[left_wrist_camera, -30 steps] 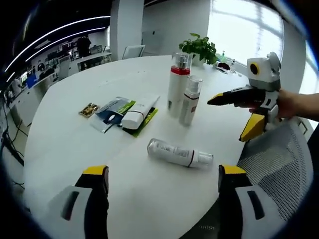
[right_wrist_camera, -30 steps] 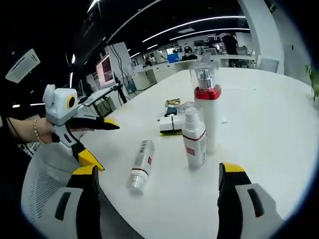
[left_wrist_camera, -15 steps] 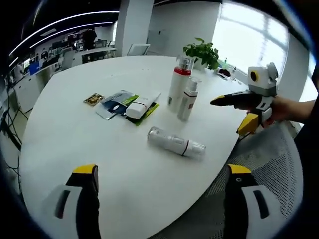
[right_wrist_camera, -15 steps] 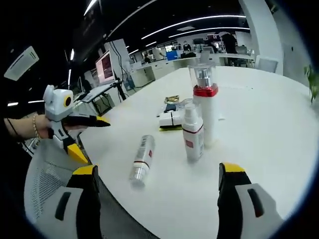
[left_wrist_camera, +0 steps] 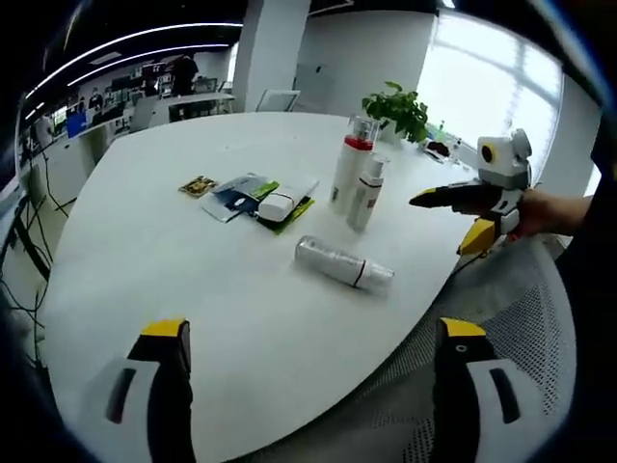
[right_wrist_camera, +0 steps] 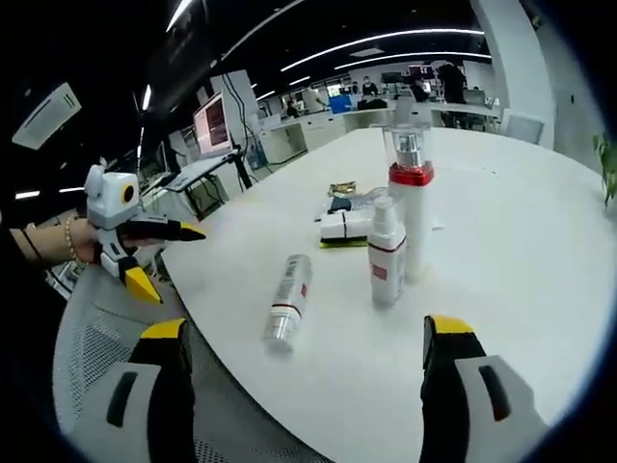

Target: Arrange the skincare products in the storage area until every visible bottle or jar stands upright without overlapping.

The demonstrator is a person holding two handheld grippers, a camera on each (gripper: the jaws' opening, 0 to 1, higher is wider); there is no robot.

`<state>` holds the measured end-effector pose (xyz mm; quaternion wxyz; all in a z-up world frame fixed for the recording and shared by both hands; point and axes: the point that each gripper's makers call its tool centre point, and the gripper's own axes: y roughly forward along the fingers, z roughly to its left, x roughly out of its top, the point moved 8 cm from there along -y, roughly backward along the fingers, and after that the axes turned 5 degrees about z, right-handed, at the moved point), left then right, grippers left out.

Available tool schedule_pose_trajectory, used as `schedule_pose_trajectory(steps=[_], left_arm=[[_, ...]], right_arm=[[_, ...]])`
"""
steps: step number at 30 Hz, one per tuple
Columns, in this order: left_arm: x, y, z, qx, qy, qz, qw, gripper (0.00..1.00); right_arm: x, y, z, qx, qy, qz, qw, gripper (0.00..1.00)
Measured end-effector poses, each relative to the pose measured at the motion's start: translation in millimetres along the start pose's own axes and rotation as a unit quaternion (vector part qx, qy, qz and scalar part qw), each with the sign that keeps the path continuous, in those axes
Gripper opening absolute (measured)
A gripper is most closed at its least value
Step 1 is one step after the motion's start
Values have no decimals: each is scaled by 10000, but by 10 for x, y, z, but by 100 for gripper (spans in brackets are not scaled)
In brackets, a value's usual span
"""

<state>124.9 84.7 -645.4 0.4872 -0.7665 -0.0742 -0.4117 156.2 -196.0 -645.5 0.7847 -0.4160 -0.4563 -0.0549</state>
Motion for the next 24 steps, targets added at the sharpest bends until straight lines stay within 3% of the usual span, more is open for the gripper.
schedule_pose_trajectory(steps=[6,11,15,19,24], left_arm=[[87,55,-60,-104,78,182,9997,92],[173,129,-246,-137,122,200,9996,93],[268,170,-179,-174,155,292,9993,95],[342,229,-191,-94,452,411,9981,89],[500,312,-167,-149,492,405,9979,97]], right_arm=[[-48,6,-15,58,87,39,9999,100],[-52,8,-32,21,58,29,10000,100],[-59,24,-59,51,135,18,9999,100],[-84,50,-25,202,171,73,9996,100],[-81,66,6,191,-66,114,9997,100]])
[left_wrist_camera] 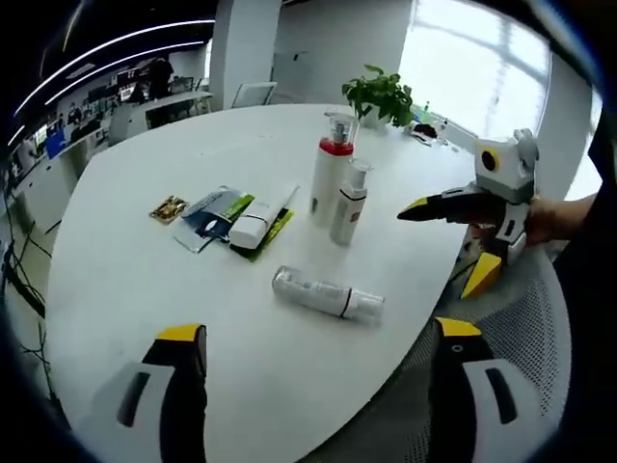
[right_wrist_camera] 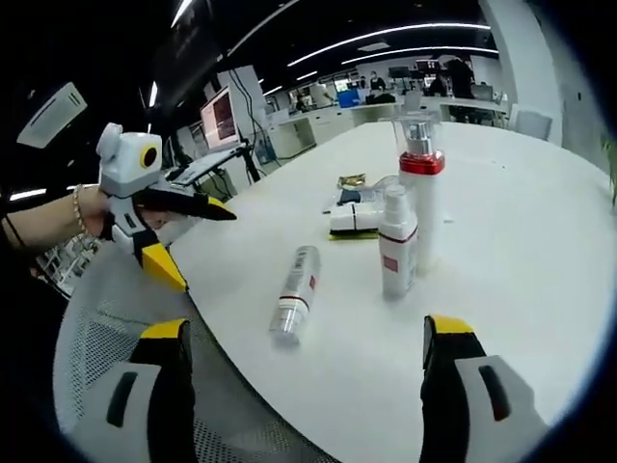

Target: Arrange the skincare products in the storage area until every visible bottle or jar stands upright without overlapping.

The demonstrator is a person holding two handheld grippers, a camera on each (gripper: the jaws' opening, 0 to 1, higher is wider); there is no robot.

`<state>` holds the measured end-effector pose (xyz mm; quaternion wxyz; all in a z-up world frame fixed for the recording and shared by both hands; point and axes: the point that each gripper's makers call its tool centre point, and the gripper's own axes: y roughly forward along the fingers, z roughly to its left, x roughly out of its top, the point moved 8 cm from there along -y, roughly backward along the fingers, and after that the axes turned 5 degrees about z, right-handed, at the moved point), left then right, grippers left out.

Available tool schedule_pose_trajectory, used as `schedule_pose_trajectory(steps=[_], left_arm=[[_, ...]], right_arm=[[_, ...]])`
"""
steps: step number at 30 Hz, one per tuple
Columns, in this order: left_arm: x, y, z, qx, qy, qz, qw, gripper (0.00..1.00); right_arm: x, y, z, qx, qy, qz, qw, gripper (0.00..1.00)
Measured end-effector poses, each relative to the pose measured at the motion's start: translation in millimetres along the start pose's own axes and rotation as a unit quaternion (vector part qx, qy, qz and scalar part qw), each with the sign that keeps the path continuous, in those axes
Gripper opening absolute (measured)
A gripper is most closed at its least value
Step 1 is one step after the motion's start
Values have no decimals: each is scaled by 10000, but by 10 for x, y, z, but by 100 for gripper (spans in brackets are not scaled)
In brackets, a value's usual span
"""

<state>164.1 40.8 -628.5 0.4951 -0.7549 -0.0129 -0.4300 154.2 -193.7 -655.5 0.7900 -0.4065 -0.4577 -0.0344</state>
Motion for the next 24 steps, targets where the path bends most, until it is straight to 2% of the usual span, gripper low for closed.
schedule_pose_trajectory(steps=[2,4,6,11,17,20,24], left_arm=[[72,47,40,11,135,34,9999,99],[117,92,94,-17,204,231,9995,93],[194,146,122,-74,292,194,9994,88],[332,265,210,-124,388,265,9988,87],[504,503,288,-159,516,433,9976,82],[596,632,339,-147,701,563,9958,80],[771,812,432,-169,872,637,9940,77]], right_arm=[[5,6,15,3,-29,26,10000,100],[4,-2,0,-54,-66,44,10000,100],[12,-11,-10,-130,-79,14,9999,100],[9,-30,-44,-329,-80,0,9994,100],[3,-39,-67,-388,-37,1,9992,100],[-1,-41,-73,-425,-29,0,9991,100],[-8,-48,-91,-470,-25,15,9989,100]])
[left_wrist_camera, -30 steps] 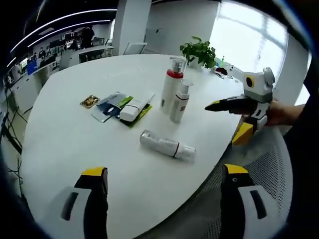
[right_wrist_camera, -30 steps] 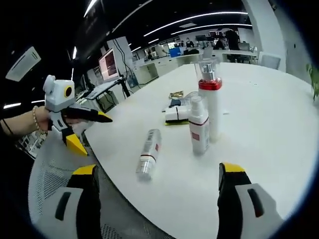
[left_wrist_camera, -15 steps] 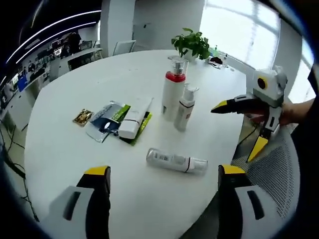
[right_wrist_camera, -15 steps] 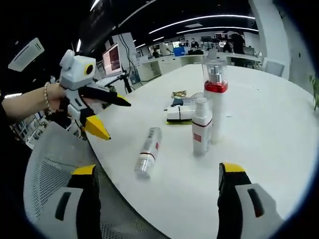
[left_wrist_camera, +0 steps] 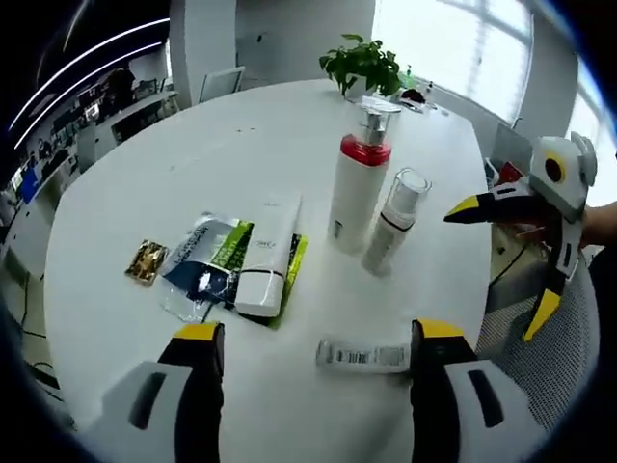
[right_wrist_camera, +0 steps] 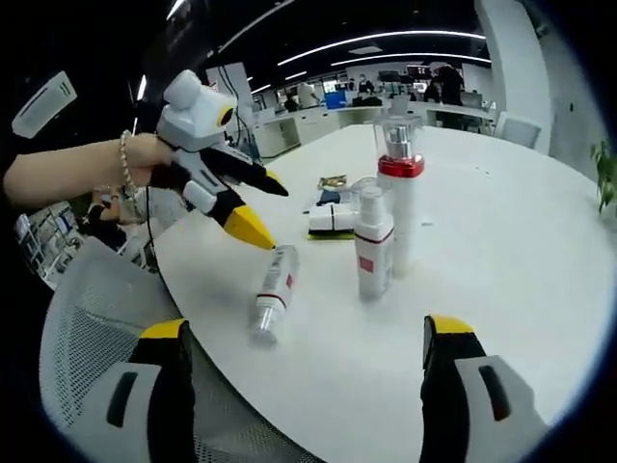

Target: Arrange the skincare products in the storage area until every visible bottle or jar stands upright without overlapping.

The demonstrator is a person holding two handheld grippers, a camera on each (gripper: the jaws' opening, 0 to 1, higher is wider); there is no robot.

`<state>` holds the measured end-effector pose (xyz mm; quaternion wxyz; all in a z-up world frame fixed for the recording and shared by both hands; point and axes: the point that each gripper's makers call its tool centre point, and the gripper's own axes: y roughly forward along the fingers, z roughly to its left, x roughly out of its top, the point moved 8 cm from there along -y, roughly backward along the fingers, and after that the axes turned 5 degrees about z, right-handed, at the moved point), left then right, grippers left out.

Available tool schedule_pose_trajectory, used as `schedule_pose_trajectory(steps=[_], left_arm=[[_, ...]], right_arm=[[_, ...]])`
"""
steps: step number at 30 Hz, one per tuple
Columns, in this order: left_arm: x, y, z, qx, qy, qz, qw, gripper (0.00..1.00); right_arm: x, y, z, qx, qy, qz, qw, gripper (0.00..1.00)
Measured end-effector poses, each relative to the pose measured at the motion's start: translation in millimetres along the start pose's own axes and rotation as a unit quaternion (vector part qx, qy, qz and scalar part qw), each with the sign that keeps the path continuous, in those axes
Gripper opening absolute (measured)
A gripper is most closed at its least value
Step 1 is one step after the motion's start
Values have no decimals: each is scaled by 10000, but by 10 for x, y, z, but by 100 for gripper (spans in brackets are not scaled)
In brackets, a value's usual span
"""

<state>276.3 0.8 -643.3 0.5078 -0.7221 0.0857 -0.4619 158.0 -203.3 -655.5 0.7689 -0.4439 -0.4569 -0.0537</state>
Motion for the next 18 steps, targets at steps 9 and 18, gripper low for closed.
schedule_pose_trajectory(steps=[9,18], left_arm=[[188,266,200,32,337,434,9985,74],[307,500,353,118,377,655,9971,70]], right_arm=[[-7,6,-1,-18,-53,82,10000,100],[-23,19,-7,5,31,146,9999,100]])
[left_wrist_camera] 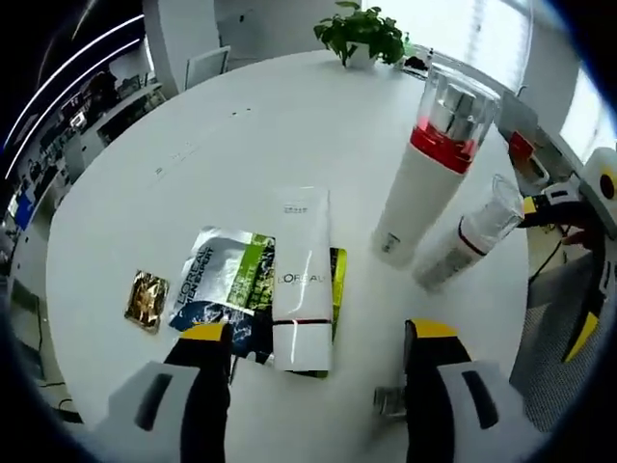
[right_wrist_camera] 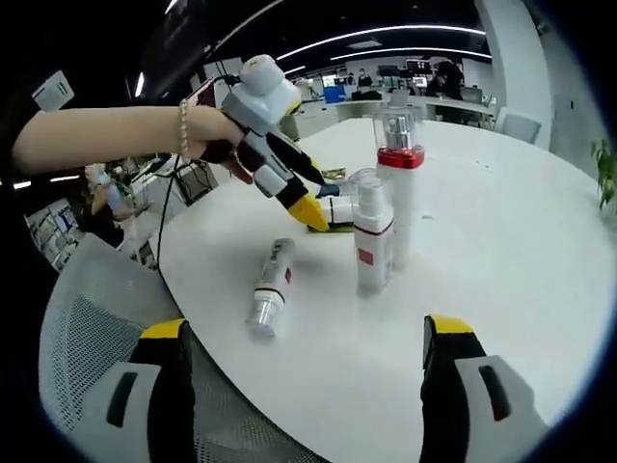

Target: Arrange the skincare products in the storage area until every visible bottle or jar stands upright without overlapping.

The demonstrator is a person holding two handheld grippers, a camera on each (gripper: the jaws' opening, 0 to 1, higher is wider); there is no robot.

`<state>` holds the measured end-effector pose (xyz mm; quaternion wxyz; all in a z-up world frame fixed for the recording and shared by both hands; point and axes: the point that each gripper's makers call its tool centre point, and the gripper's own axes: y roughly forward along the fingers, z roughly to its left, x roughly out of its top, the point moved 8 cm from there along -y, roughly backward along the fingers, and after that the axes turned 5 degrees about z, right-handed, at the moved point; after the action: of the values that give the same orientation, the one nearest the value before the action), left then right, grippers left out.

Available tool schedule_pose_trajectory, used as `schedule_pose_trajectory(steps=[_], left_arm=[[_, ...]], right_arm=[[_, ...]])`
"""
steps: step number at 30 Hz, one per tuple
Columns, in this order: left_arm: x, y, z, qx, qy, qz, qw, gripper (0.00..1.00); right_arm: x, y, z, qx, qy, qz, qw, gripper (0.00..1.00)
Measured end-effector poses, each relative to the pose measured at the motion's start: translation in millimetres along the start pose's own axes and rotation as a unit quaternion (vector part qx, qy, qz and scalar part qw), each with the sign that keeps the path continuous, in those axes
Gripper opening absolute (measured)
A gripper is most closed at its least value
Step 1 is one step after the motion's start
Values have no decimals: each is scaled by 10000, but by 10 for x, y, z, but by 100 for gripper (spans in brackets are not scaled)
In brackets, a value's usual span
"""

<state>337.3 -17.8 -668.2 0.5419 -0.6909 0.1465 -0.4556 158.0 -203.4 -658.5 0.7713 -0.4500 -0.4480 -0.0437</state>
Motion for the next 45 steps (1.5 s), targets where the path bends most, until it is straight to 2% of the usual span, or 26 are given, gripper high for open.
schedule_pose_trajectory(steps=[4,8,12,15,20,32,37,38,40,41,42,45], left_arm=[[73,76,64,-10,90,108,9999,68],[110,195,123,-43,259,380,9989,66],[191,225,74,-138,322,501,9981,64],[297,314,142,-144,375,596,9974,63],[343,340,98,-112,488,655,9966,53],[500,495,166,-168,765,1042,9915,47],[486,494,142,-169,843,1090,9903,47],[487,490,133,-169,835,1101,9903,45],[511,528,111,-335,677,989,9922,31],[523,530,184,-54,757,1003,9921,30],[522,543,168,-163,727,1016,9920,30],[507,521,170,-189,487,971,9939,29]], right_arm=[[-8,7,-3,-6,11,26,10000,100],[-21,12,-18,-34,52,51,10000,100],[-27,11,-30,-67,97,63,9999,100],[-33,8,-33,-82,125,72,9999,100],[-39,4,-40,-104,146,97,9998,100],[-60,-2,-57,-200,133,168,9996,100],[-64,-1,-69,-229,179,172,9994,100],[-65,-1,-70,-236,179,174,9994,100],[-66,-3,-71,-246,185,179,9994,100],[-69,-4,-73,-253,186,191,9993,100],[-71,-4,-75,-260,185,200,9993,100],[-72,-6,-79,-285,173,215,9992,100]])
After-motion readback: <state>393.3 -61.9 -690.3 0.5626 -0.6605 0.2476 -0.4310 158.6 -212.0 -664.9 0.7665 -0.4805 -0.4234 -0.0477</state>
